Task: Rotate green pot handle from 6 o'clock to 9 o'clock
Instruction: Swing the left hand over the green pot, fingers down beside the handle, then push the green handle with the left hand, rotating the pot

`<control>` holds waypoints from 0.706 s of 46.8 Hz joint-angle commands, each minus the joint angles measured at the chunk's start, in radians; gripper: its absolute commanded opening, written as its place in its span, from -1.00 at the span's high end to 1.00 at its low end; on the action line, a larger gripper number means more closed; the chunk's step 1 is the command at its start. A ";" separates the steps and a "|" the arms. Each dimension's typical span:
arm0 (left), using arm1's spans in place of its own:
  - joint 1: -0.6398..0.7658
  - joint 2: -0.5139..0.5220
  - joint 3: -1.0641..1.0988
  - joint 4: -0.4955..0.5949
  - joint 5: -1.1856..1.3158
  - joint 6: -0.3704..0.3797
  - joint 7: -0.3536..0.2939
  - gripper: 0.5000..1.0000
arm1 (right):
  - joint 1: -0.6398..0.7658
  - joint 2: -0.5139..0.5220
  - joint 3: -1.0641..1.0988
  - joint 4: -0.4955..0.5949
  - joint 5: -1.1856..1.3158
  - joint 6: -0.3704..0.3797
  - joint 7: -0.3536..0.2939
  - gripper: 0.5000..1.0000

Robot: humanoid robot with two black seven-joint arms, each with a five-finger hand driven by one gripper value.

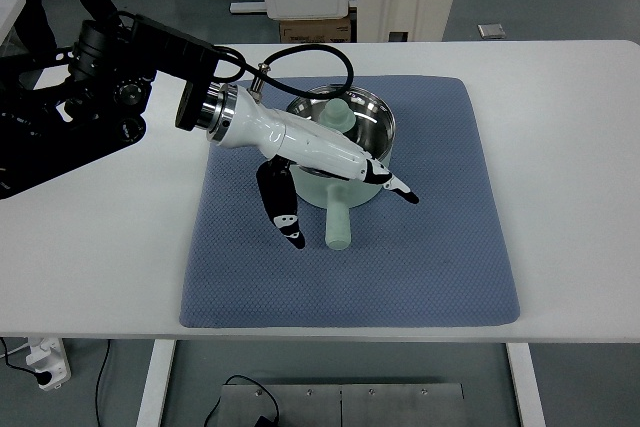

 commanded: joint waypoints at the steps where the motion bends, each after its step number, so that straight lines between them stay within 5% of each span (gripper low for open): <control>1: -0.001 -0.002 0.012 0.000 0.024 0.000 0.000 -1.00 | 0.000 0.000 0.000 0.000 0.000 0.000 0.000 -1.00; 33: -0.004 -0.053 0.138 0.009 0.140 0.000 0.009 -1.00 | 0.000 0.000 0.000 0.000 0.000 0.000 0.000 -1.00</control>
